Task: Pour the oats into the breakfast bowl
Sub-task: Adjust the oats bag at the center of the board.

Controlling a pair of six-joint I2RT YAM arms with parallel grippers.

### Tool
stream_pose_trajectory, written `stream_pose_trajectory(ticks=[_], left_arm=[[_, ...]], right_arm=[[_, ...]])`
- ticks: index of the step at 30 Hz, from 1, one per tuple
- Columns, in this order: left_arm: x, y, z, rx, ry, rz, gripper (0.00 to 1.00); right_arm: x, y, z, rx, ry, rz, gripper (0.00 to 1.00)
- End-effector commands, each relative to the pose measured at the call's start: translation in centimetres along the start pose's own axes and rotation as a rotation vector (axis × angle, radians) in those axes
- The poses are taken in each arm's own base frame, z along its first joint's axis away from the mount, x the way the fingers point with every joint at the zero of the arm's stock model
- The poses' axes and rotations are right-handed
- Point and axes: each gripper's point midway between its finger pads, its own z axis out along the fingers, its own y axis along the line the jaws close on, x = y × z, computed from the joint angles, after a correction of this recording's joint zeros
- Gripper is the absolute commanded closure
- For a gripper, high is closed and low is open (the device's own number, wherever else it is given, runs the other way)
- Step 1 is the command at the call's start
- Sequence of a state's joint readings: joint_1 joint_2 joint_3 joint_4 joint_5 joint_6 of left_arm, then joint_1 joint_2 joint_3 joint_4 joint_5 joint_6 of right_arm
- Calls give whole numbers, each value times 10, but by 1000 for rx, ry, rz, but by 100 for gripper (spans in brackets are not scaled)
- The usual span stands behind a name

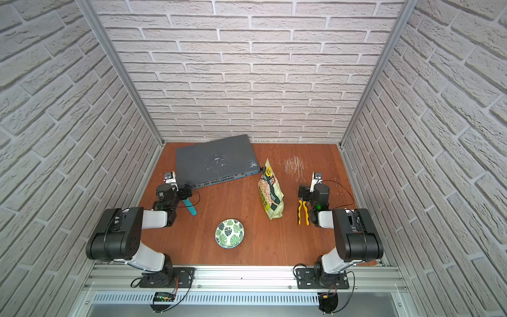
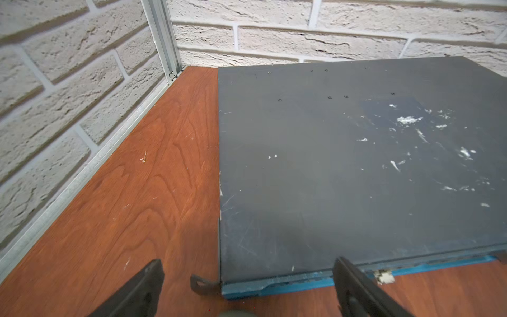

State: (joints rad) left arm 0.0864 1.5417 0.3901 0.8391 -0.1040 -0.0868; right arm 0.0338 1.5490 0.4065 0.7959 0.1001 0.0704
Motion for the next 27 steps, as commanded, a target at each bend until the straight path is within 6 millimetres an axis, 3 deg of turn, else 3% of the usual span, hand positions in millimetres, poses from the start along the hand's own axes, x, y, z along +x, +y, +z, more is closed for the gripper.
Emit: stream_pose_trajectory(ticks=[1, 17, 19, 22, 27], left_arm=[[-6, -1, 1, 4, -30, 3, 2], [-9, 2, 0, -21, -30, -2, 2], [-25, 6, -3, -60, 3, -9, 2], [-56, 15, -17, -127, 94, -93, 2], [-97, -6, -46, -25, 91, -309, 2]], right_arm=[[-17, 2, -1, -7, -54, -2, 1], [-21, 5, -3, -24, -62, -4, 1], [-22, 5, -9, -25, 33, -10, 1], [-47, 9, -21, -32, 149, 38, 1], [-70, 32, -67, -134, 304, 163, 0]])
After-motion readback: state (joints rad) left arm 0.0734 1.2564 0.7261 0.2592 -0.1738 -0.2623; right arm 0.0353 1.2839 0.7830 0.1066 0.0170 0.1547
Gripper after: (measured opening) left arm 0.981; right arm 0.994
